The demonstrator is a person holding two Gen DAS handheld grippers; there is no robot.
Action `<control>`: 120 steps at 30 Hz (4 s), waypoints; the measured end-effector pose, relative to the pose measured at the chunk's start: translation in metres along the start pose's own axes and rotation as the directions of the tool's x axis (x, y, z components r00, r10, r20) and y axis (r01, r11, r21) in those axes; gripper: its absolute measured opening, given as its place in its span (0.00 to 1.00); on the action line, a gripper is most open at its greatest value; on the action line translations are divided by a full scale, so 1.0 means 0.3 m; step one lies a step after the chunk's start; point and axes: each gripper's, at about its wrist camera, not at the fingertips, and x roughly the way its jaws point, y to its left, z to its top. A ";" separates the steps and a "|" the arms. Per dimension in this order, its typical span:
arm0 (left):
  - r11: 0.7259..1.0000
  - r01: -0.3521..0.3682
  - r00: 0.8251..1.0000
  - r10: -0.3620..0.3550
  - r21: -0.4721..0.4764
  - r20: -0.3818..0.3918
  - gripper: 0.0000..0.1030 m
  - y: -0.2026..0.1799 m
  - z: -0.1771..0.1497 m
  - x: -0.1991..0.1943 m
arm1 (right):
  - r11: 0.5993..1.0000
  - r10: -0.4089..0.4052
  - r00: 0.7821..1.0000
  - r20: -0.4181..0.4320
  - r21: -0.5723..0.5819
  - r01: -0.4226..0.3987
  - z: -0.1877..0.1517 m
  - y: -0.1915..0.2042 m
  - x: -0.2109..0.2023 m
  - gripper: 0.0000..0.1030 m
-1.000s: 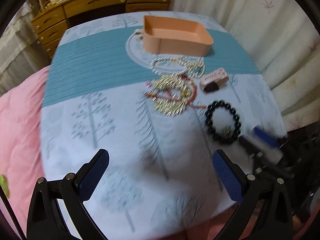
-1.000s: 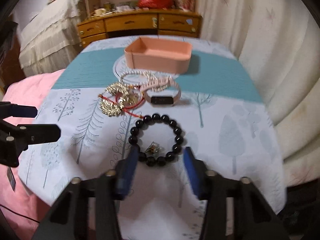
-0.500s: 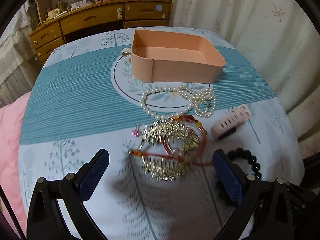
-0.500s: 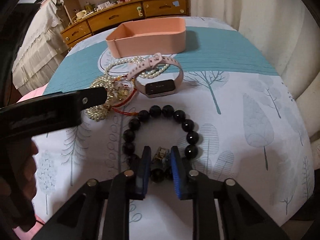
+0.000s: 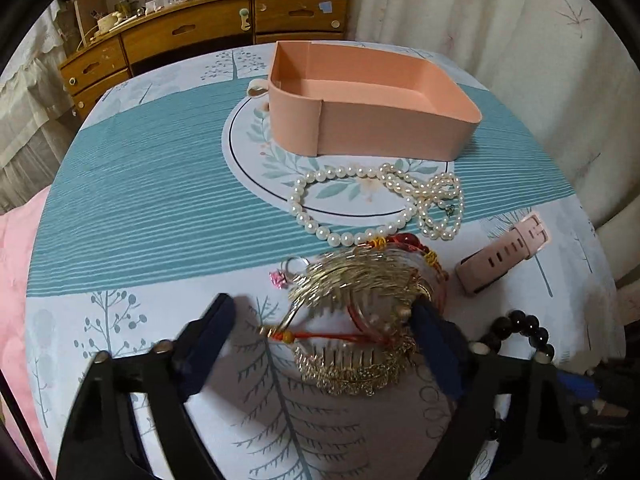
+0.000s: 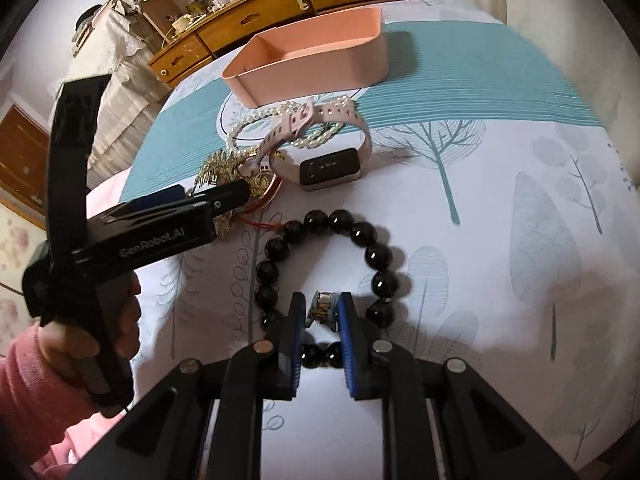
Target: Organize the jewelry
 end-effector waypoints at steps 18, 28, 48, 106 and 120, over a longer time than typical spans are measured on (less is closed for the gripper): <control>0.999 -0.040 0.999 0.040 -0.005 0.028 0.56 -0.029 0.046 -0.125 | 0.972 0.217 0.972 0.094 -0.112 -0.206 0.208 -0.032 -0.113 0.16; 0.998 0.014 0.994 -0.020 0.056 0.109 0.56 -0.039 0.230 -0.280 | 0.976 0.214 0.943 0.255 -0.104 -0.194 0.429 -0.030 -0.181 0.16; 0.992 0.107 0.966 -0.089 -0.061 0.242 0.72 -0.015 0.591 -0.161 | 0.990 0.132 0.928 0.347 -0.096 -0.105 0.699 -0.031 -0.094 0.36; 0.976 0.034 0.986 0.002 0.216 -0.165 0.88 -0.186 0.021 0.031 | 0.978 -0.186 0.980 0.070 -0.086 0.191 -0.065 0.023 -0.036 0.51; 0.976 0.045 0.995 -0.025 0.212 -0.097 0.55 -0.184 0.066 0.021 | 0.990 -0.138 0.989 0.047 0.037 0.137 -0.028 -0.046 -0.022 0.14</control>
